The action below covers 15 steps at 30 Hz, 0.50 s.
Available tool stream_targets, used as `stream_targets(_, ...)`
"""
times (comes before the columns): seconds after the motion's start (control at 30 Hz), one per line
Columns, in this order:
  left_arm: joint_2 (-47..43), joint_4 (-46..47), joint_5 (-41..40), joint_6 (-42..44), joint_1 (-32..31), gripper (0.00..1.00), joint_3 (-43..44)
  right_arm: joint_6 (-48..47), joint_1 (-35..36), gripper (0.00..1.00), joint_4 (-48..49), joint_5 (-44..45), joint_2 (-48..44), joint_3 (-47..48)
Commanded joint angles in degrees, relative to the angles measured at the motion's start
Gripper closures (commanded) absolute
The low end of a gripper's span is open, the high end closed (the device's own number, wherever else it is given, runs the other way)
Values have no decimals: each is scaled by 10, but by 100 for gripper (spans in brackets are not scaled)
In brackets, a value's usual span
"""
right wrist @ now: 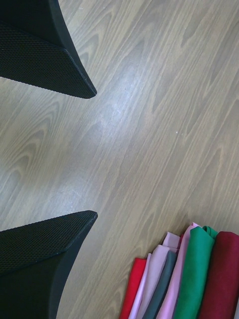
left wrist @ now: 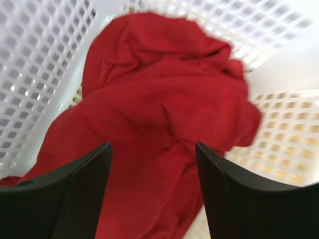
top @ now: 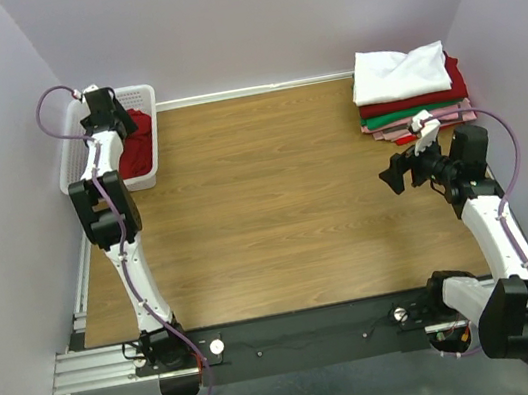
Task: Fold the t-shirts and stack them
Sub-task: Grab the tshirt from the pile
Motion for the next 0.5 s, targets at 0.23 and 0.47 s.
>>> stream_targets(0.23,66,-78,-3,-5,15,25,62,-4,-6,0,-22,-2,3,21)
stream_targets(0.47,89,-95,17,-3,19,34,84,-4,-7,0,-24,3,2,24)
